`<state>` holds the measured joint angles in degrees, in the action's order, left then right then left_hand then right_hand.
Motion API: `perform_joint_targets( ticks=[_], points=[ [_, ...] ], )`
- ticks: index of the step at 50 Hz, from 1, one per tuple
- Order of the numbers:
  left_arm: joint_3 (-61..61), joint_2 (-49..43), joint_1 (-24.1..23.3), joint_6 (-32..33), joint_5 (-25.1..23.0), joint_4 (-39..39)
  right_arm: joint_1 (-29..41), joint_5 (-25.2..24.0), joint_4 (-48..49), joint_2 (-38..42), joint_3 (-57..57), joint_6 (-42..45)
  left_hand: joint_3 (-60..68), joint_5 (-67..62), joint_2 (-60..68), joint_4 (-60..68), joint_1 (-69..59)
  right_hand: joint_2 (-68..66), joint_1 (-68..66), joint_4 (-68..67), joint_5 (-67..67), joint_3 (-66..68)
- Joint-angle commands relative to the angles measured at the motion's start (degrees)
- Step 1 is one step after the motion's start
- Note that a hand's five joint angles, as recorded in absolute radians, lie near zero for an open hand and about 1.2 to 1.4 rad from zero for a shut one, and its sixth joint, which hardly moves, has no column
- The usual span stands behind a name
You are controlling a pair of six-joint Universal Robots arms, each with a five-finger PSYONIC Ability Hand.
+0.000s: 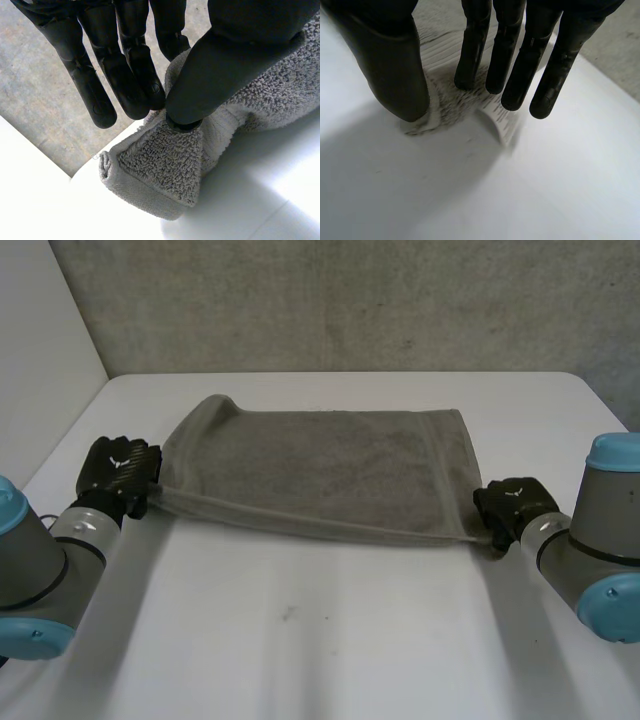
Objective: Fold the towel.
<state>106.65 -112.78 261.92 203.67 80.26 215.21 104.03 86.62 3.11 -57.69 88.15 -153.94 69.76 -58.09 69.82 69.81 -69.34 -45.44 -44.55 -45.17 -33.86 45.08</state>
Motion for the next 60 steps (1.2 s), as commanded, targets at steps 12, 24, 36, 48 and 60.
perform_joint_targets(
  ticks=[12, 24, 36, 48, 60],
  points=[
    [0.1, -1.2, 0.1, 0.6, -0.1, 0.5, -2.3, -1.3, -0.7, -5.4, -0.4, -3.6, -24.2, 22.6, -24.3, -24.3, 23.8, -34.6, -35.4, -34.8, -36.1, 34.9],
    [-1.5, -4.4, 2.4, 0.6, -1.6, 0.7, -5.0, -1.6, 1.2, -8.1, 0.0, -3.4, -27.1, 25.4, -27.1, -27.1, 26.7, -34.6, -35.4, -34.8, -36.1, 34.9],
    [-0.8, -4.3, 2.8, 0.3, -3.7, 0.2, -4.3, -1.6, 0.9, -7.6, 0.2, -3.1, 10.2, -11.9, 10.2, 10.2, -10.7, -34.6, -35.4, -34.8, -36.1, 34.9],
    [2.0, -1.2, 3.1, 0.6, -8.2, 0.0, -4.2, -1.6, 0.8, -7.3, 0.6, -2.5, -5.3, 3.7, -5.4, -5.4, 4.9, -34.6, -35.4, -34.8, -36.1, 34.9],
    [2.0, -1.9, 3.1, 0.7, -8.3, -0.1, -4.2, -1.6, 0.8, -6.9, 0.5, -2.1, 8.6, -10.2, 8.5, 8.5, -9.0, -34.6, -35.4, -34.8, -36.1, 34.9]
  ],
)
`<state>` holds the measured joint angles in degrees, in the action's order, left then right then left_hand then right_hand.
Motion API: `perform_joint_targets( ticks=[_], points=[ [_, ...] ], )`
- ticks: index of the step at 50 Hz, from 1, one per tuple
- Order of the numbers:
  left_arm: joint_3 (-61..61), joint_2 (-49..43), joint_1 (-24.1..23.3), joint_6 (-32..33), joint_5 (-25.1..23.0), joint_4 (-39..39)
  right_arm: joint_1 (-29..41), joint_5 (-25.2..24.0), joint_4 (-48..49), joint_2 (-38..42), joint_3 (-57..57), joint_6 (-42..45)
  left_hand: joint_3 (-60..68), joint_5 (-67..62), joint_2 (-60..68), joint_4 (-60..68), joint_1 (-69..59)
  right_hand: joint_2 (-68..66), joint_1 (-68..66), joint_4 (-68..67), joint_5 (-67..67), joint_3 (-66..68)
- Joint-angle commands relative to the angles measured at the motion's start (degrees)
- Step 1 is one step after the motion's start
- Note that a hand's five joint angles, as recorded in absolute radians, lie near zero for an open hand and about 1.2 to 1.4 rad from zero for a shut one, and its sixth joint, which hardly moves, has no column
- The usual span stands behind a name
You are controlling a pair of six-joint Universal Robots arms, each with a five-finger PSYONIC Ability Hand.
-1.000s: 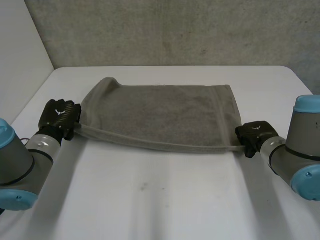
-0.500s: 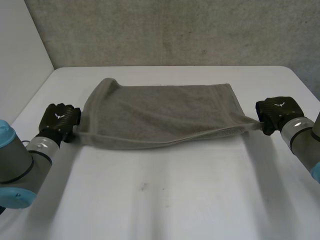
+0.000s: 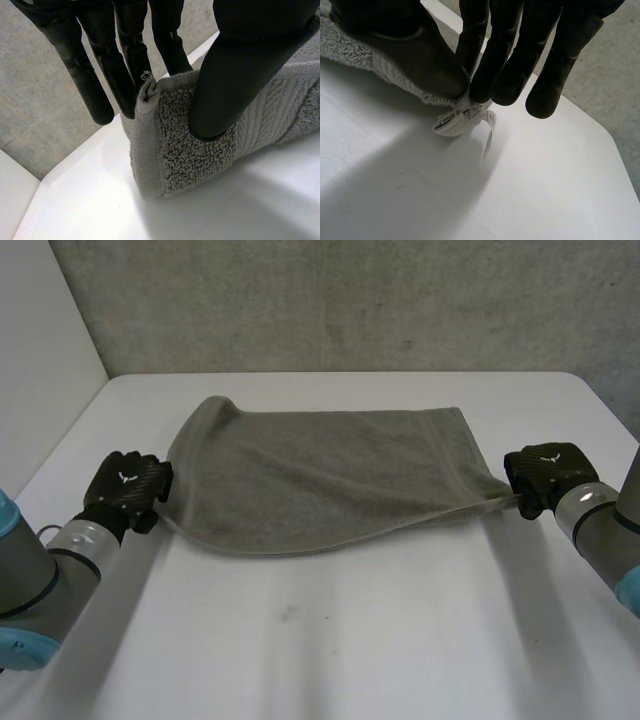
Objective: Fold the towel.
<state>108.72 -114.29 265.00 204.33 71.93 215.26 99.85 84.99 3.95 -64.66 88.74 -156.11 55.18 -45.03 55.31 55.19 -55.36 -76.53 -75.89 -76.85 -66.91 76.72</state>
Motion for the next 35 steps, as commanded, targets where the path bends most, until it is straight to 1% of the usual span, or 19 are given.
perform_joint_targets(
  ticks=[1, 8, 10, 11, 13, 14, 15, 16, 18, 19, 21, 22, 23, 24, 26, 30, 32, 34, 35],
  points=[
    [-0.1, -0.3, 0.0, 0.0, 0.1, -0.4, 0.0, 0.0, -0.1, 0.0, -0.1, 0.2, 24.8, -25.0, 24.7, 24.8, -24.6, -3.5, -4.1, -3.1, -3.1, 3.3],
    [0.6, 2.0, 0.3, 0.2, 0.0, -3.9, -0.4, 0.1, -1.8, -2.1, -0.3, 3.8, 24.8, -25.0, 24.7, 24.8, -24.6, -3.5, -4.1, -3.1, -3.1, 3.3],
    [1.8, 6.9, 1.3, 1.2, 0.0, -7.7, -0.8, 0.1, -4.8, -6.4, -0.1, 7.8, 24.8, -25.0, 24.7, 24.8, -24.6, -3.5, -4.1, -3.1, -3.1, 3.3],
    [1.8, 7.0, 1.3, 1.2, 0.0, -7.7, -0.8, 0.1, -4.8, -6.4, -0.1, 7.8, 24.8, -25.0, 24.7, 24.8, -24.6, -3.5, -4.1, -3.1, -3.1, 3.3],
    [4.3, 14.3, 4.0, 1.9, 0.0, -12.1, -1.1, 0.0, -8.6, -12.2, 0.0, 12.0, 24.8, -25.0, 24.7, 24.8, -24.6, -3.5, -4.1, -3.1, -3.1, 3.3],
    [4.3, 14.4, 4.0, 2.0, 0.0, -12.1, -1.1, 0.0, -8.6, -12.2, 0.0, 12.1, 24.8, -25.0, 24.7, 24.8, -24.6, -3.5, -4.1, -3.1, -3.1, 3.3],
    [5.6, 19.4, 5.2, 2.0, -0.1, -14.2, -1.6, 0.2, -10.4, -16.0, 0.0, 13.8, 24.8, -25.0, 24.7, 24.8, -24.6, -3.5, -4.1, -3.1, -3.1, 3.3],
    [5.6, 19.5, 5.2, 2.0, -0.1, -14.3, -1.6, 0.2, -10.5, -16.0, 0.0, 13.8, 24.8, -25.0, 24.7, 24.8, -24.6, -3.5, -4.1, -3.1, -3.1, 3.3],
    [7.3, 31.1, 6.6, 1.6, -0.4, -18.0, -3.3, 0.0, -15.3, -25.2, 0.1, 16.6, 24.8, -25.0, 24.7, 24.8, -24.6, -3.5, -4.1, -3.1, -3.1, 3.3],
    [7.3, 31.1, 6.6, 1.6, -0.4, -18.0, -3.3, 0.0, -15.3, -25.3, 0.1, 16.6, 24.8, -25.0, 24.7, 24.8, -24.6, -3.5, -4.1, -3.1, -3.1, 3.3],
    [7.9, 39.5, 7.6, 1.0, -2.1, -20.6, -4.7, -1.0, -20.3, -32.2, -0.3, 18.6, 24.8, -25.0, 24.7, 24.8, -24.6, -3.5, -4.1, -3.1, -3.1, 3.3],
    [7.9, 39.5, 7.6, 1.0, -2.1, -20.6, -4.7, -1.1, -20.3, -32.2, -0.3, 18.6, 24.8, -25.0, 24.7, 24.8, -24.6, -3.5, -4.1, -3.1, -3.1, 3.3],
    [8.0, 42.1, 8.5, 0.7, -3.4, -21.5, -5.3, -2.4, -22.4, -33.2, -0.6, 19.3, 24.8, -25.0, 24.7, 24.8, -24.6, -3.5, -4.1, -3.1, -3.1, 3.3],
    [8.0, 42.1, 8.5, 0.7, -3.5, -21.5, -5.3, -2.4, -22.4, -33.3, -0.6, 19.4, 24.8, -25.0, 24.7, 24.8, -24.6, -3.5, -4.1, -3.1, -3.1, 3.3],
    [8.3, 43.8, 8.7, 0.5, -6.2, -24.1, -6.0, -5.5, -25.5, -34.0, -0.6, 20.3, 24.8, -25.0, 24.7, 24.8, -24.6, -3.5, -4.1, -3.1, -3.1, 3.3],
    [9.1, 42.9, 8.7, 0.6, -7.9, -25.8, -6.5, -8.2, -26.5, -33.3, 0.1, 20.6, 24.8, -25.0, 24.7, 24.8, -24.6, -3.5, -4.1, -3.1, -3.1, 3.3],
    [9.4, 41.1, 8.7, 0.6, -8.1, -25.8, -7.1, -8.6, -26.5, -32.7, 0.6, 20.8, 24.8, -25.0, 24.7, 24.8, -24.6, -3.5, -4.1, -3.1, -3.1, 3.3],
    [9.4, 34.2, 8.3, 0.9, -8.1, -25.7, -7.6, -9.1, -25.9, -27.9, 1.3, 21.7, 24.8, -25.0, 24.7, 24.8, -24.6, -3.5, -4.1, -3.1, -3.1, 3.3],
    [9.4, 34.1, 8.3, 0.9, -8.1, -25.7, -7.6, -9.1, -25.9, -27.9, 1.3, 21.7, 24.8, -25.0, 24.7, 24.8, -24.6, -3.5, -4.1, -3.1, -3.1, 3.3]
  ],
)
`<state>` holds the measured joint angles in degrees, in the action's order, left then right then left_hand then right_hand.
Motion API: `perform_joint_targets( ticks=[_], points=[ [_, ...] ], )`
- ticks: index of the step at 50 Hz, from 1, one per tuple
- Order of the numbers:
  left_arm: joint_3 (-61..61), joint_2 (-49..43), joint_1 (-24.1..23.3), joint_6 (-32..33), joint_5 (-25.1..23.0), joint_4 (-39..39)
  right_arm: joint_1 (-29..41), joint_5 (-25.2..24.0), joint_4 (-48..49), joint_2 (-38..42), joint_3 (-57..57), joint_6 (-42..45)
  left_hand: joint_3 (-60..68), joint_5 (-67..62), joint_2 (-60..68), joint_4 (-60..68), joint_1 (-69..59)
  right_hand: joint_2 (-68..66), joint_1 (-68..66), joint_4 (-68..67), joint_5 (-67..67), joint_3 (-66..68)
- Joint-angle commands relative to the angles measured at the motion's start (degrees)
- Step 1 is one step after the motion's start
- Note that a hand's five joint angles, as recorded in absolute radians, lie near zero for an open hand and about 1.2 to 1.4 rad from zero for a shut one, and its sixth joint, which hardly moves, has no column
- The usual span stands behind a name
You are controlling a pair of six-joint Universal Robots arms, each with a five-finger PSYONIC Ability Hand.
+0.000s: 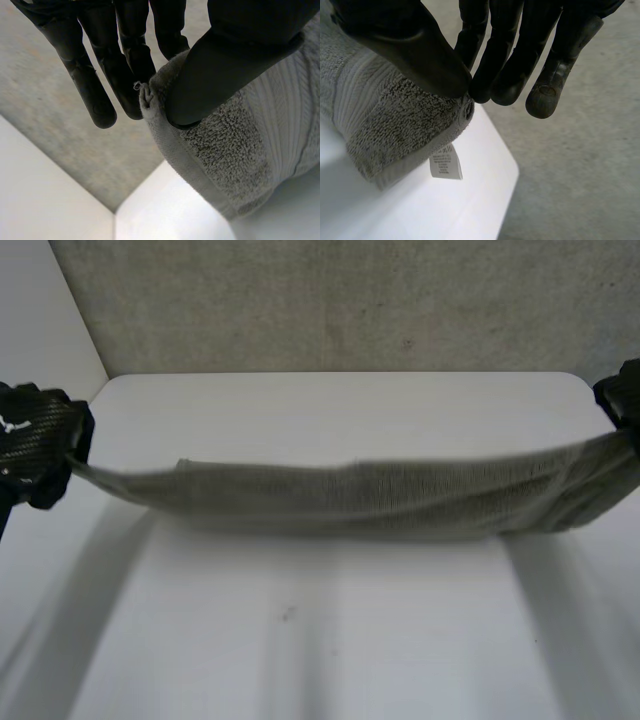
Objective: Fold the towel.
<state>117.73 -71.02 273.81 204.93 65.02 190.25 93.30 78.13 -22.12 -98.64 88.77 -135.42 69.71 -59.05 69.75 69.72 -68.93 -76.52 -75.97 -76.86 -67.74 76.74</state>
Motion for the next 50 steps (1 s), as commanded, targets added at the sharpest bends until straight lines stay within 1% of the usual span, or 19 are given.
perform_joint_targets(
  ticks=[1, 2, 3, 5, 6, 8, 9, 10, 11, 13, 17, 19, 22, 29, 38, 39, 40, 46, 50],
  points=[
    [-0.4, -13.0, -1.0, 0.5, -1.0, -0.5, -0.8, -2.1, 0.4, 10.1, 0.8, 2.1, 10.3, -10.9, 10.3, 10.3, -11.1, -3.5, -4.0, -3.1, -2.3, 3.3],
    [-1.6, -16.7, -1.6, 0.5, -0.9, -0.3, -0.4, -1.8, 0.5, 13.7, 0.2, 3.5, 10.3, -10.9, 10.3, 10.3, -11.1, -3.5, -4.0, -3.1, -2.3, 3.3],
    [-1.6, -16.7, -1.6, 0.5, -0.9, -0.3, -0.4, -1.8, 0.5, 13.7, 0.2, 3.5, 10.3, -10.9, 10.3, 10.3, -11.1, -3.5, -4.0, -3.1, -2.3, 3.3],
    [-6.8, -25.5, -4.0, 0.5, -0.4, 0.4, -0.1, -1.7, 1.1, 20.2, -2.9, 5.3, 10.3, -10.9, 10.3, 10.3, -11.1, -3.5, -4.0, -3.1, -2.3, 3.3],
    [-6.8, -25.6, -4.0, 0.5, -0.4, 0.4, -0.1, -1.7, 1.1, 20.2, -2.9, 5.3, 10.3, -10.9, 10.3, 10.3, -11.1, -3.5, -4.0, -3.1, -2.3, 3.3],
    [-13.0, -33.8, -7.0, 0.5, 0.9, 0.8, -0.1, -1.1, 2.5, 27.1, -7.0, 5.3, 10.3, -10.9, 10.3, 10.3, -11.1, -3.5, -4.0, -3.1, -2.3, 3.3],
    [-13.0, -33.8, -7.1, 0.5, 0.9, 0.8, -0.1, -1.1, 2.5, 27.1, -7.0, 5.3, 10.3, -10.9, 10.3, 10.3, -11.1, -3.5, -4.0, -3.1, -2.3, 3.3],
    [-16.4, -37.6, -7.7, 0.3, 2.4, 0.8, -0.1, -0.7, 3.7, 30.4, -9.6, 5.1, 10.3, -10.9, 10.3, 10.3, -11.1, -3.5, -4.0, -3.1, -2.3, 3.3],
    [-16.5, -37.6, -7.7, 0.3, 2.4, 0.8, -0.1, -0.7, 3.7, 30.4, -9.6, 5.1, 10.3, -10.9, 10.3, 10.3, -11.1, -3.5, -4.0, -3.1, -2.3, 3.3],
    [-23.8, -44.6, -8.7, 0.2, 6.3, 0.8, 1.0, 0.7, 5.9, 36.2, -14.9, 3.9, 10.3, -10.9, 10.3, 10.3, -11.1, -3.5, -4.0, -3.1, -2.3, 3.3],
    [-31.0, -50.4, -9.6, -0.1, 9.4, 0.9, 2.9, 2.4, 8.1, 41.6, -20.2, 3.2, 10.3, -10.9, 10.3, 10.3, -11.1, -3.5, -4.0, -3.1, -2.3, 3.3],
    [-38.1, -55.3, -11.5, -0.2, 11.3, 0.9, 4.2, 4.1, 10.1, 46.1, -25.0, 3.1, 10.3, -10.9, 10.3, 10.3, -11.1, -3.5, -4.0, -3.1, -2.3, 3.3],
    [-41.3, -57.5, -12.2, -0.1, 12.0, 0.8, 4.8, 4.8, 11.0, 47.9, -27.1, 3.1, 10.3, -10.9, 10.3, 10.3, -11.1, -3.5, -4.0, -3.1, -2.3, 3.3],
    [-54.9, -66.4, -14.8, -0.1, 14.8, 0.4, 7.0, 9.4, 12.3, 55.8, -36.0, 3.3, 10.3, -10.9, 10.3, 10.3, -11.1, -3.5, -4.0, -3.1, -2.3, 3.3],
    [-58.8, -70.7, -16.2, 0.1, 15.0, 0.3, 7.5, 11.4, 12.3, 58.9, -38.7, 3.4, 10.3, -10.9, 10.3, 10.3, -11.1, -2.4, -2.9, -2.0, -1.1, 2.1],
    [-58.8, -70.8, -16.2, 0.2, 15.0, 0.2, 7.8, 11.9, 12.3, 59.2, -38.9, 3.3, -24.2, 23.5, -24.2, -24.2, 23.4, 41.1, 40.6, 41.4, 42.3, -41.3],
    [-58.8, -70.9, -16.2, 0.3, 15.1, 0.1, 8.0, 12.7, 12.3, 59.2, -39.0, 3.1, -59.7, 59.1, -59.7, -59.7, 58.9, 66.5, 66.0, 66.9, 67.7, -66.7],
    [-57.6, -70.1, -16.4, -0.1, 16.1, -0.1, 8.2, 14.6, 12.1, 57.9, -39.4, 1.6, -59.7, 59.0, -59.7, -59.7, 58.9, 66.5, 66.0, 66.9, 67.7, -66.7],
    [-53.2, -64.8, -16.6, -1.2, 17.1, -0.9, 7.7, 14.2, 12.0, 51.5, -36.0, -5.2, -59.5, 58.8, -59.5, -59.5, 58.7, 66.5, 66.0, 66.9, 67.7, -66.7]
  ],
)
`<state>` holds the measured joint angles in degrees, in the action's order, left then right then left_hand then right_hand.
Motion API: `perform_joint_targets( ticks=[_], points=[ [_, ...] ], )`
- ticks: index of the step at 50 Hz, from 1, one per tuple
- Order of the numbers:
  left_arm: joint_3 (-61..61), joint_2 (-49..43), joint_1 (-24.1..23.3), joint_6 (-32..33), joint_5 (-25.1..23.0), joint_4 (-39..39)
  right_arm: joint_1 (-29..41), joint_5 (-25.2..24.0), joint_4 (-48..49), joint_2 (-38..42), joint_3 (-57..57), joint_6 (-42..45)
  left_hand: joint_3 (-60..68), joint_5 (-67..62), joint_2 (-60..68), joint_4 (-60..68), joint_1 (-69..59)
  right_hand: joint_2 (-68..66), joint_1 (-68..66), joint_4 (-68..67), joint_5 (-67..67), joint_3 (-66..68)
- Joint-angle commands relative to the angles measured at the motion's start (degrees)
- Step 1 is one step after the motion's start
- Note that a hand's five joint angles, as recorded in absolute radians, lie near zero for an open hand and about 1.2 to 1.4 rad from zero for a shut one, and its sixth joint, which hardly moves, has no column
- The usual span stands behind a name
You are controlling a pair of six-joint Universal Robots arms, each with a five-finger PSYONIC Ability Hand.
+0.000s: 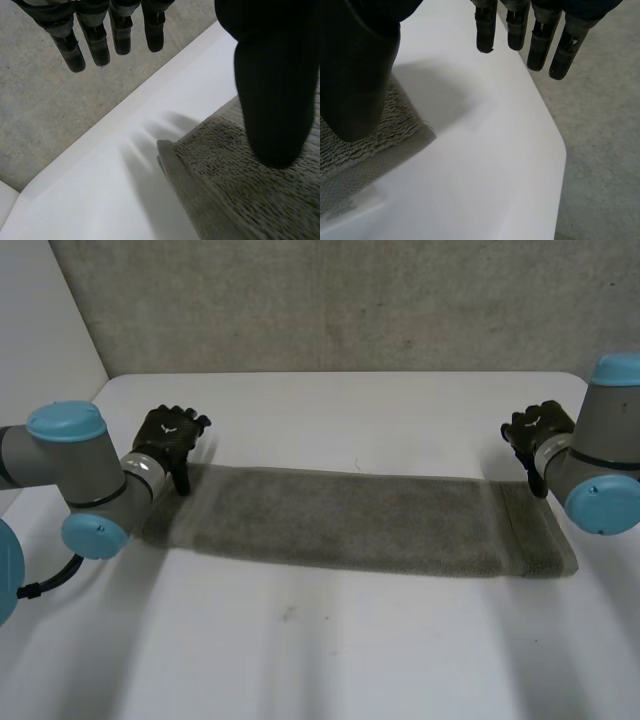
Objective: Fold the towel.
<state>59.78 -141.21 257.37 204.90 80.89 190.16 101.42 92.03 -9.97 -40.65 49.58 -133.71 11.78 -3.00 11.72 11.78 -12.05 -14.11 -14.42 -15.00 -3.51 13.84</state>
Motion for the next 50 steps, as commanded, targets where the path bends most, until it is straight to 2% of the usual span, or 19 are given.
perform_joint_targets(
  ticks=[1, 7, 9, 10, 12, 17, 23, 29, 32, 33, 34, 36, 42, 44, 50],
  points=[
    [7.5, 7.9, -0.1, -2.0, 1.2, -0.7, -0.5, 0.0, 0.0, -9.3, 6.0, -9.6, -1.6, 2.8, -1.5, -1.6, 1.8, 4.1, 4.4, 5.0, 3.5, -3.8],
    [17.9, 17.2, 0.0, -4.7, 0.8, 0.1, -0.7, -1.6, 0.2, -18.1, 16.5, -13.3, -1.6, 2.8, -1.5, -1.6, 1.8, 4.1, 4.4, 5.0, 3.5, -3.8],
    [25.9, 23.1, 0.1, -6.8, 0.8, 2.3, -0.8, -4.1, 0.4, -23.4, 25.6, -13.8, -1.6, 2.8, -1.5, -1.6, 1.8, 4.1, 4.4, 5.0, 3.5, -3.8],
    [25.9, 23.2, 0.1, -6.8, 0.8, 2.3, -0.8, -4.1, 0.4, -23.4, 25.7, -13.8, -1.6, 2.8, -1.5, -1.6, 1.8, 4.1, 4.4, 5.0, 3.5, -3.8],
    [33.9, 28.6, 0.5, -8.9, 0.6, 6.1, -2.3, -7.6, 0.9, -27.4, 33.5, -14.0, -1.6, 2.8, -1.5, -1.6, 1.8, 1.7, 2.0, 2.6, 1.1, -1.4],
    [42.8, 34.4, 0.9, -11.4, 0.4, 11.6, -5.7, -11.8, 3.7, -30.1, 43.2, -14.5, -1.6, 2.8, -1.5, -1.6, 1.8, 1.0, 1.3, 1.9, 0.4, -0.7],
    [48.3, 37.6, 0.8, -12.2, 0.3, 15.2, -8.4, -13.5, 10.1, -30.2, 50.8, -14.0, -1.6, 2.8, -1.5, -1.6, 1.8, -4.0, -3.7, -3.1, -4.6, 4.3],
    [49.6, 38.2, 0.9, -12.2, 0.4, 16.8, -9.8, -13.5, 13.0, -27.8, 52.3, -13.7, -1.6, 2.8, -1.5, -1.6, 1.8, -9.6, -9.3, -8.7, -10.2, 9.9],
    [49.8, 38.2, 1.0, -12.2, 0.3, 17.1, -10.3, -13.0, 14.4, -25.0, 51.8, -13.1, -1.6, 2.8, -1.5, -1.6, 1.8, -17.2, -16.9, -16.3, -17.8, 17.4],
    [49.9, 38.2, 1.0, -12.2, 0.3, 17.1, -11.0, -12.7, 14.5, -24.0, 51.2, -13.0, -1.6, 2.8, -1.5, -1.6, 1.8, -27.5, -27.2, -26.6, -28.1, 27.8],
    [49.9, 38.2, 1.0, -12.2, 0.3, 17.1, -11.0, -12.7, 14.5, -23.9, 51.2, -13.0, -1.6, 2.8, -1.5, -1.6, 1.8, -27.6, -27.3, -26.7, -28.2, 27.9],
    [49.9, 38.2, 1.0, -12.2, 0.4, 17.1, -12.7, -12.1, 14.6, -23.2, 49.8, -12.0, -1.6, 2.8, -1.5, -1.6, 1.8, -65.7, -65.4, -64.8, -66.3, 66.0],
    [50.0, 38.2, 1.0, -12.2, 0.4, 17.1, -16.0, -8.4, 14.4, -24.6, 47.8, -8.2, -1.6, 2.8, -1.5, -1.6, 1.8, -65.9, -65.6, -65.0, -66.5, 66.2],
    [50.0, 38.2, 1.0, -12.2, 0.4, 17.1, -17.9, -4.7, 14.1, -27.9, 45.4, -4.6, -1.6, 2.8, -1.5, -1.6, 1.8, -65.9, -65.6, -65.0, -66.5, 66.2],
    [50.4, 38.5, 1.0, -12.2, 0.4, 17.1, -15.8, -1.8, 13.4, -31.2, 37.4, 2.1, -1.6, 2.8, -1.5, -1.6, 1.8, -65.9, -65.6, -65.0, -66.5, 66.2]
  ],
)
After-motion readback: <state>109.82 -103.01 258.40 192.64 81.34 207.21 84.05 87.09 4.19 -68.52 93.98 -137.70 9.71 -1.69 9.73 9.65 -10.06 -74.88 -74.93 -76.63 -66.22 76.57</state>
